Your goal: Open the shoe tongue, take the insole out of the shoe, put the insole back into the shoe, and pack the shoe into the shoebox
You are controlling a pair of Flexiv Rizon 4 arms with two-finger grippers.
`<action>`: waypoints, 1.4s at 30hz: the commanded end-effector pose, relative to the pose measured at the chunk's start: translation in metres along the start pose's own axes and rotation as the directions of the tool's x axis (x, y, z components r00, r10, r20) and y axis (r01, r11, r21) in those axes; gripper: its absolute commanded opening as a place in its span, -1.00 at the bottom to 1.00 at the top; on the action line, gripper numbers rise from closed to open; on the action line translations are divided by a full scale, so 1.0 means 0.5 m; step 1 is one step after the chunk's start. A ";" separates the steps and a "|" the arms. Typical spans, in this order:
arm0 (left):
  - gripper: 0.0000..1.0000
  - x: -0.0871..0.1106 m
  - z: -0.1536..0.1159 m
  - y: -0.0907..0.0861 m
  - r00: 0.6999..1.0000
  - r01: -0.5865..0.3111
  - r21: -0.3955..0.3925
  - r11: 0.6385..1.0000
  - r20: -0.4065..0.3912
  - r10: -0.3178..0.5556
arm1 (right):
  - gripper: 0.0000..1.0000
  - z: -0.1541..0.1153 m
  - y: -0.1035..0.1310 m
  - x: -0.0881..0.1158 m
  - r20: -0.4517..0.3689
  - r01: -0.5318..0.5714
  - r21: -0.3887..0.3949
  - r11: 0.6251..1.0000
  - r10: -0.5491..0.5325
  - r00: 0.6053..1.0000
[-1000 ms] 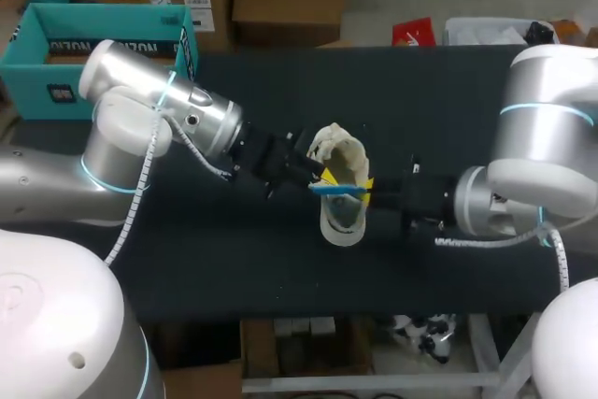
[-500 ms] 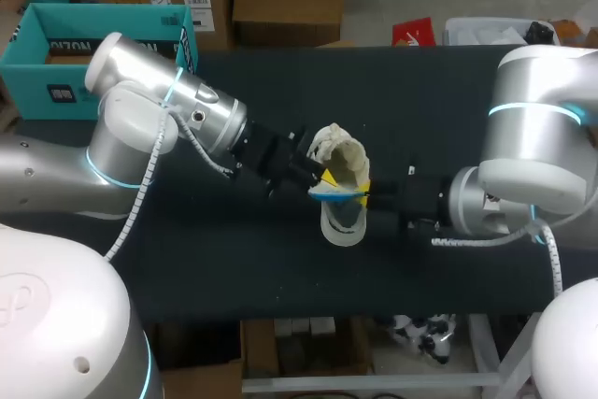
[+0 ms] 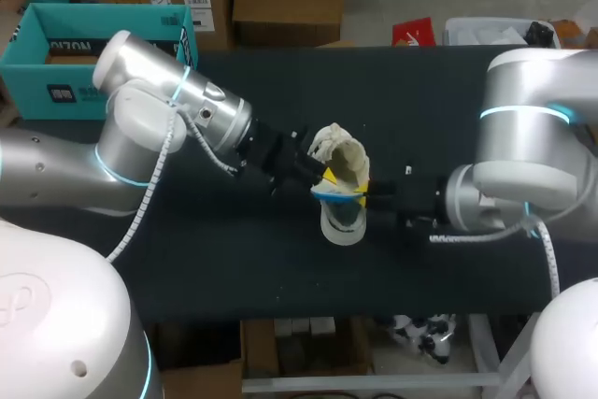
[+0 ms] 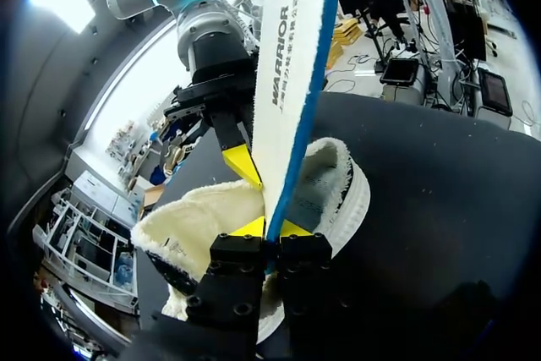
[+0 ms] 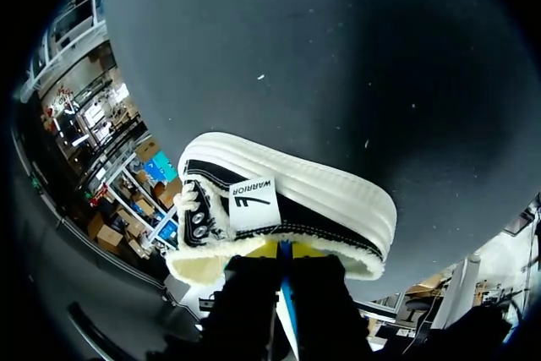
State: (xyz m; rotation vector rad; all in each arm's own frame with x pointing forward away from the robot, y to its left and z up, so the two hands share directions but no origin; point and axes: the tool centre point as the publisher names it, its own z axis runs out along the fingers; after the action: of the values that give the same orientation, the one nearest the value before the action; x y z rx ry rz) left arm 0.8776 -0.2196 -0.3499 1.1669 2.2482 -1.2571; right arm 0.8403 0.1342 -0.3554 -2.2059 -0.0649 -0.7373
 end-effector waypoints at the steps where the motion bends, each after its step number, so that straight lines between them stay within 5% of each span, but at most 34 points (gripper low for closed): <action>1: -1.00 -0.003 0.013 0.002 1.000 0.008 0.007 1.000 0.002 -0.008 | -1.00 0.010 -0.003 0.012 0.033 0.001 0.004 1.000 -0.001 0.999; 2: -0.70 -0.002 0.011 0.000 1.000 0.009 0.008 1.000 0.003 -0.009 | -1.00 0.008 -0.004 0.012 0.033 0.002 0.002 1.000 -0.002 0.999; 4: 0.29 0.000 0.004 -0.008 1.000 0.011 0.016 1.000 0.005 -0.011 | -1.00 0.006 -0.005 0.012 0.031 0.003 -0.004 1.000 -0.003 1.000; 6: 0.81 0.004 -0.005 -0.019 1.000 0.002 0.027 1.000 0.019 -0.003 | -1.00 0.003 -0.004 0.011 0.026 0.002 -0.008 1.000 -0.002 1.000; 7: 0.88 0.005 -0.012 -0.026 1.000 -0.001 0.036 0.999 0.027 0.000 | -1.00 0.002 -0.005 0.010 0.023 0.000 -0.008 1.000 0.000 1.000; 9: 0.81 0.009 -0.025 -0.040 0.999 -0.011 0.045 0.999 0.047 0.009 | -1.00 0.001 -0.004 0.010 0.019 -0.002 -0.010 1.000 0.002 1.000; 17: -0.18 0.017 -0.060 -0.079 0.997 -0.040 0.088 0.995 0.069 0.034 | -1.00 0.001 -0.001 0.012 0.013 -0.007 -0.016 1.000 0.007 1.000; 24: -0.53 0.021 -0.059 -0.091 0.996 -0.057 0.101 0.993 0.070 0.050 | -1.00 0.003 0.000 0.014 0.014 -0.013 -0.020 1.000 0.013 1.000; 26: -1.00 0.021 -0.058 -0.094 0.996 -0.064 0.099 0.993 0.071 0.058 | -1.00 0.005 0.000 0.014 0.016 -0.015 -0.021 1.000 0.015 1.000; 28: -1.00 0.023 -0.055 -0.094 0.995 -0.071 0.092 0.993 0.072 0.064 | -1.00 0.006 0.000 0.014 0.019 -0.015 -0.019 1.000 0.015 1.000; 29: -1.00 0.024 -0.052 -0.094 0.995 -0.076 0.084 0.994 0.075 0.069 | -0.87 0.004 -0.004 0.013 0.020 -0.014 -0.019 1.000 0.014 1.000; 30: -1.00 0.025 -0.050 -0.093 0.994 -0.078 0.080 0.994 0.078 0.072 | -0.23 0.000 -0.009 0.012 0.019 -0.013 -0.019 1.000 0.013 1.000; 31: -1.00 0.026 -0.050 -0.093 0.994 -0.079 0.079 0.994 0.079 0.072 | 0.91 -0.005 -0.016 0.010 0.016 -0.011 -0.023 1.000 0.011 1.000; 32: -1.00 0.026 -0.050 -0.092 0.994 -0.080 0.076 0.994 0.083 0.074 | 1.00 -0.011 -0.023 0.008 0.015 -0.010 -0.024 1.000 0.011 1.000; 34: -1.00 0.028 -0.049 -0.092 0.993 -0.084 0.072 0.994 0.087 0.077 | 1.00 -0.022 -0.040 0.005 0.011 0.004 -0.051 0.999 -0.004 1.000; 35: -1.00 0.030 -0.050 -0.093 0.993 -0.085 0.072 0.994 0.088 0.078 | 0.73 -0.028 -0.053 0.001 0.018 0.009 -0.077 0.997 -0.007 1.000; 36: -1.00 0.030 -0.050 -0.093 0.993 -0.085 0.072 0.994 0.088 0.079 | -0.07 -0.032 -0.064 -0.002 0.019 0.017 -0.093 0.996 -0.015 1.000; 40: -1.00 0.034 -0.048 -0.091 0.993 -0.085 0.068 0.994 0.090 0.079 | -0.70 -0.038 -0.088 -0.013 0.025 0.028 -0.124 0.992 -0.025 0.999; 42: -1.00 0.034 -0.048 -0.091 0.993 -0.084 0.066 0.994 0.092 0.078 | -0.69 -0.034 -0.095 -0.015 0.031 0.035 -0.127 0.991 -0.031 0.999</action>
State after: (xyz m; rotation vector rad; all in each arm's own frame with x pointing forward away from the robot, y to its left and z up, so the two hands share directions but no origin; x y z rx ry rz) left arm 0.8365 -0.2035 -0.3186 1.1990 2.0934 -1.3385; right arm 0.8146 0.1473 -0.3264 -2.2920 -0.0828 -0.7416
